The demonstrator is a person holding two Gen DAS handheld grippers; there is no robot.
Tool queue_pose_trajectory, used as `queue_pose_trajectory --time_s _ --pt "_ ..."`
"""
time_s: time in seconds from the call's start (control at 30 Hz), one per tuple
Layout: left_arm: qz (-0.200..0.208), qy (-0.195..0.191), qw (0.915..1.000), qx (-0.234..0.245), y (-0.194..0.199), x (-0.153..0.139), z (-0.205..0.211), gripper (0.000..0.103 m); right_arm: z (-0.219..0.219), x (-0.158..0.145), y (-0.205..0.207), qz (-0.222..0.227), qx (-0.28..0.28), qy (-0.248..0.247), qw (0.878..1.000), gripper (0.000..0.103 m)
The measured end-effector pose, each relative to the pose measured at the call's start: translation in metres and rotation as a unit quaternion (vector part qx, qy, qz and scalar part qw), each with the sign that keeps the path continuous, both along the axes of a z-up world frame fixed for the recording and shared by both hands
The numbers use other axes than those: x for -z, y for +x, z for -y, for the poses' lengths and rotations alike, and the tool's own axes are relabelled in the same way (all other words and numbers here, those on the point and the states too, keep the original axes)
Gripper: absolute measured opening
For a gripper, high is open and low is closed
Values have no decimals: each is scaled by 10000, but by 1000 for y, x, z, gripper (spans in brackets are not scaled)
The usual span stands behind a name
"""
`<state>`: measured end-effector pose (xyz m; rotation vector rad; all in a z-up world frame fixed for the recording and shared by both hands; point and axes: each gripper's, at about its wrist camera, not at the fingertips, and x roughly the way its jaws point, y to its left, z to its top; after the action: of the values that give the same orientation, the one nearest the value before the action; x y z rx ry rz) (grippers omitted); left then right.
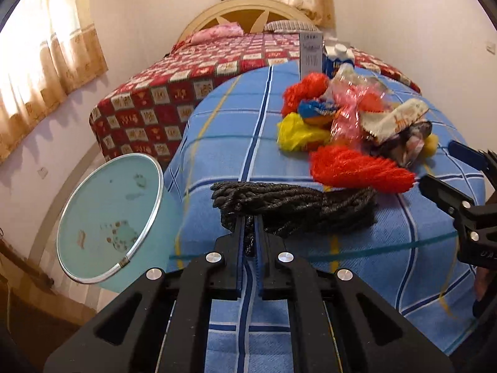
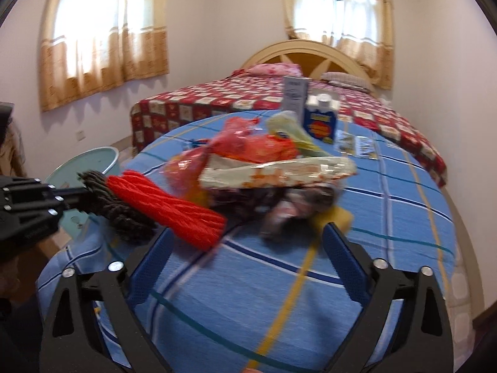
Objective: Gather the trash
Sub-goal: 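Grasp the black scouring pad with left tool while right tool grasps red mesh bag, then carry both held items over the blue bin and release them inside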
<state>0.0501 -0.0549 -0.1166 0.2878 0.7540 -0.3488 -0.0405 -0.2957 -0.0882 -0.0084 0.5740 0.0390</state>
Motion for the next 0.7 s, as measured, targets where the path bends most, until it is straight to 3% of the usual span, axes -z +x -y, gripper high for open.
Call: queue_pose_trajectory --time_s 0.13,0.2,0.27,0.37,0.7 --pt "18 -24 10000 -44 1 -1 -4 5 -15 4 11 -49 -265 -42 9996 80" --pt "13 -47 10000 -86 2 -3 -7 5 -21 10 21 -207 -479 -10 9986 66" --pt "32 -53 9999 -131 3 -5 -10 5 -25 15 26 -305 -593 -10 9978 27" --pt "75 -102 9997 -205 2 -12 -17 5 -26 15 26 -364 -682 34 9970 11" --pt "662 -316 9949 -699 -9 -63 -63 5 -35 -36 6 151 -915 256 9954 10"
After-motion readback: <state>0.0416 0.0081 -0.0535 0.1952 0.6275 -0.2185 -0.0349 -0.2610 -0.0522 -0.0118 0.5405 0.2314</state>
